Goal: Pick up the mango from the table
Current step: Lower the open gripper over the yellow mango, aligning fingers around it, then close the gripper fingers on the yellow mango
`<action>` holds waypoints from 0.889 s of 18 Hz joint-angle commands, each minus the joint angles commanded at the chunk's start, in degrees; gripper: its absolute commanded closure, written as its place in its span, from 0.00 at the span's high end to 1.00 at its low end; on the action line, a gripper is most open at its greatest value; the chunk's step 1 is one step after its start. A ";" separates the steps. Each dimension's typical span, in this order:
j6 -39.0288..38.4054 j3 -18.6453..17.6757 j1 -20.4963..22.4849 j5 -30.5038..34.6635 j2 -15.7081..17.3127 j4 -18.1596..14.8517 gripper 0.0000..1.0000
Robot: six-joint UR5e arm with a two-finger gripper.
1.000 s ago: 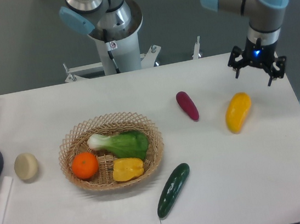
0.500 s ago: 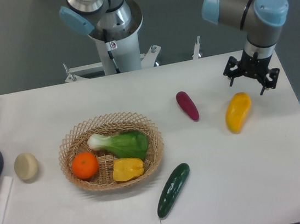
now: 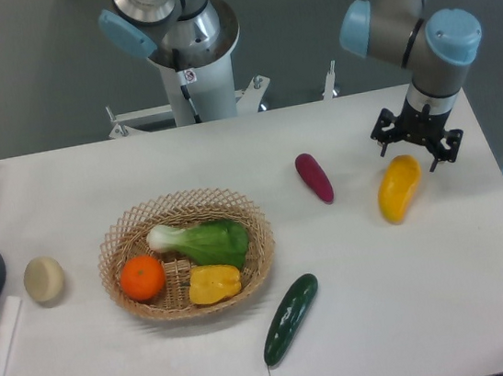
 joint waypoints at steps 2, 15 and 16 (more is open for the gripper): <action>0.00 -0.17 -0.09 0.00 -0.09 0.18 1.00; -0.26 -0.26 -1.14 0.09 -1.41 0.70 1.00; -0.26 -0.26 -1.06 0.17 -1.41 0.70 1.00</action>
